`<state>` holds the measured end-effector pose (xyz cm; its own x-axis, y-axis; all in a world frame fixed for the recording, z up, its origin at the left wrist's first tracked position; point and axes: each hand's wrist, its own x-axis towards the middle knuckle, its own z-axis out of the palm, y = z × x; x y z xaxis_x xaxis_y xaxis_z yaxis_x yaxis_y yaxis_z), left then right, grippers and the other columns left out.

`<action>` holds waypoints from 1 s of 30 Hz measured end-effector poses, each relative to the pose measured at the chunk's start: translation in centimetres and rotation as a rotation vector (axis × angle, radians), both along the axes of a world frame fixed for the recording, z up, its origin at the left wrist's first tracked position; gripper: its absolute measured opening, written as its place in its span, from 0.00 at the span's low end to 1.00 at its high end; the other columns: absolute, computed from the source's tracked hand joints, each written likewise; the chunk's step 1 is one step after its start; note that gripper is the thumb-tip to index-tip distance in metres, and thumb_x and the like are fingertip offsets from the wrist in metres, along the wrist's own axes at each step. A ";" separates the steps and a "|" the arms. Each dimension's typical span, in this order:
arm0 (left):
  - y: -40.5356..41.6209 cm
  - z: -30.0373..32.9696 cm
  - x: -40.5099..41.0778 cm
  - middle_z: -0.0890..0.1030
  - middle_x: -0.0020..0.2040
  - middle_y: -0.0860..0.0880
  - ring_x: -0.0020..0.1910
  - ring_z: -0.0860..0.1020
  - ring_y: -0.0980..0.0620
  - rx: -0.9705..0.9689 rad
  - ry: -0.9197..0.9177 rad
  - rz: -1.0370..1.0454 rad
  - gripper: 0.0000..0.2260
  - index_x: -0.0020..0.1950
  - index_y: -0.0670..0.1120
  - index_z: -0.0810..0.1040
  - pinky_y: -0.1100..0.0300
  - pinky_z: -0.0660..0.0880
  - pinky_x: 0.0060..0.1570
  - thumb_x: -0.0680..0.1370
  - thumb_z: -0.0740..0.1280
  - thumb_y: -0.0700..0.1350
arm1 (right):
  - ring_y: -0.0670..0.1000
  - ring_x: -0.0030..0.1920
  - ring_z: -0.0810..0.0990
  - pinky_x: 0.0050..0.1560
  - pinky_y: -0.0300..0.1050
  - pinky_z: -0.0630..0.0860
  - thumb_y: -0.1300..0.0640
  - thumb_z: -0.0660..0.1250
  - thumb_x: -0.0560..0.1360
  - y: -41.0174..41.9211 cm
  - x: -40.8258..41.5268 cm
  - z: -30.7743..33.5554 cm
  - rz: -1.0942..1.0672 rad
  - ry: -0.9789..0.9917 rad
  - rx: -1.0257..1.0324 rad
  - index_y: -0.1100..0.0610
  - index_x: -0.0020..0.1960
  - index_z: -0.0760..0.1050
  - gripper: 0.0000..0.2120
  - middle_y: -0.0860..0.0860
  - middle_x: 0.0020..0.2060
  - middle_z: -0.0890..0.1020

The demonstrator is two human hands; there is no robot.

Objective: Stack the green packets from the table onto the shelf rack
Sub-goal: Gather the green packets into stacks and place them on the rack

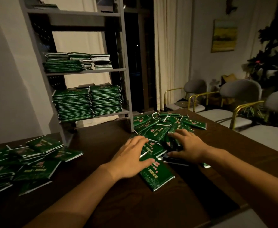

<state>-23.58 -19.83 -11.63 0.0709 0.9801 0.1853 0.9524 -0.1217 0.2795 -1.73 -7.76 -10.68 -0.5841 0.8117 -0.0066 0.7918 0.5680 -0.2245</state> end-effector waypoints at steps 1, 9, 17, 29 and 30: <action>0.6 -0.2 -0.1 0.55 0.79 0.58 0.78 0.55 0.54 -0.015 -0.005 0.002 0.37 0.80 0.54 0.56 0.52 0.58 0.77 0.77 0.66 0.65 | 0.59 0.79 0.51 0.78 0.61 0.54 0.29 0.64 0.72 0.4 0.2 -0.3 -0.001 0.008 -0.004 0.41 0.80 0.51 0.43 0.51 0.80 0.51; 6.0 -1.4 -0.7 0.43 0.81 0.61 0.81 0.43 0.54 -0.088 0.037 0.052 0.39 0.82 0.60 0.48 0.49 0.47 0.78 0.77 0.58 0.72 | 0.59 0.80 0.37 0.76 0.68 0.38 0.10 0.44 0.51 4.1 0.5 -1.7 -0.067 -0.020 0.003 0.34 0.78 0.37 0.61 0.48 0.80 0.34; 12.0 -2.2 0.2 0.37 0.82 0.57 0.81 0.37 0.50 -0.072 0.059 0.156 0.33 0.82 0.61 0.43 0.45 0.42 0.79 0.80 0.50 0.70 | 0.58 0.80 0.37 0.76 0.69 0.40 0.10 0.45 0.49 8.2 -1.4 -2.5 -0.069 -0.041 -0.044 0.32 0.77 0.36 0.61 0.47 0.80 0.35; 9.5 -3.2 0.4 0.47 0.83 0.56 0.82 0.43 0.47 -0.206 0.092 0.114 0.33 0.82 0.59 0.49 0.43 0.43 0.79 0.80 0.51 0.70 | 0.56 0.80 0.51 0.77 0.63 0.51 0.16 0.56 0.61 5.3 -0.5 -3.9 0.018 0.025 -0.026 0.34 0.77 0.51 0.49 0.46 0.81 0.51; 8.9 -3.2 0.5 0.47 0.83 0.56 0.82 0.43 0.48 -0.207 0.094 0.113 0.33 0.82 0.59 0.50 0.43 0.43 0.79 0.80 0.51 0.70 | 0.56 0.80 0.50 0.78 0.63 0.52 0.16 0.56 0.62 4.8 -0.5 -3.9 0.029 0.023 -0.027 0.34 0.77 0.52 0.48 0.46 0.81 0.51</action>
<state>-23.10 -10.92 -14.88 -0.0336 0.9992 -0.0227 0.9797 0.0375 0.1972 -2.21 -2.96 -14.59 -0.6072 0.7944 -0.0146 0.7699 0.5838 -0.2576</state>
